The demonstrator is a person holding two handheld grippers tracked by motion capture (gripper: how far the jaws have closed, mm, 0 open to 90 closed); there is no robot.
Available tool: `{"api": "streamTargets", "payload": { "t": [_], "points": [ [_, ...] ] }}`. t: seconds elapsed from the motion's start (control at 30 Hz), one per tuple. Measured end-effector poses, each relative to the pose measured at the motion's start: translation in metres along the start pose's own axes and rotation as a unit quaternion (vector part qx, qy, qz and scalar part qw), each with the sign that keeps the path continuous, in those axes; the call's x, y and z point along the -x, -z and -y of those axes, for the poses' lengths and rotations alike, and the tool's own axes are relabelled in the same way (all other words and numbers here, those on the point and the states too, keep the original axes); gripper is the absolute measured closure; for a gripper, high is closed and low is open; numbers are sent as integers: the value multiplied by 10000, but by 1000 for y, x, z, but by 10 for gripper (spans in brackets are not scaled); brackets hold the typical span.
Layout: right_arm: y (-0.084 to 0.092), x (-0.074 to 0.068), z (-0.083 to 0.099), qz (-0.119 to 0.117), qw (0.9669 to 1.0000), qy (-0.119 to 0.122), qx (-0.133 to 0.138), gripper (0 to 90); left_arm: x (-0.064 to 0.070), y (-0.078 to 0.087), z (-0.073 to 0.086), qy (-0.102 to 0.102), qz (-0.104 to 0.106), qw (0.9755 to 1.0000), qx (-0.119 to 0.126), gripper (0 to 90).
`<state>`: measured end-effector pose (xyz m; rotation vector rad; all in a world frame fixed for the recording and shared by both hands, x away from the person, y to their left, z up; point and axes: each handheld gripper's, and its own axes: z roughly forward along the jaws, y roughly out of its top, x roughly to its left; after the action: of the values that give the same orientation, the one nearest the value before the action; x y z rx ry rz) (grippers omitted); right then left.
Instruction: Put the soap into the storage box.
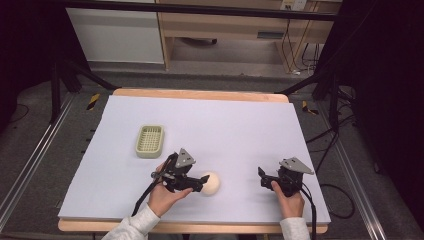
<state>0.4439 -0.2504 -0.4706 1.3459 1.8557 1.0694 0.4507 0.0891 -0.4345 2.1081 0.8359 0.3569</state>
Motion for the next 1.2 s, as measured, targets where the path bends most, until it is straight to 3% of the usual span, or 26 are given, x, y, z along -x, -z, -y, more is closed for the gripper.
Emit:
{"api": "streamTargets", "payload": {
  "t": [0.33, 1.2],
  "points": [
    [0, 0, -1, -3, 10000, 2, 18, 37, 10, -9, 0, -105, 43, 9997, -199, 145],
    [0, 0, -1, -40, 10000, -10, 11, 37, 25, -36, 5, -349, 171, 9971, -654, 128]
  ]
}}
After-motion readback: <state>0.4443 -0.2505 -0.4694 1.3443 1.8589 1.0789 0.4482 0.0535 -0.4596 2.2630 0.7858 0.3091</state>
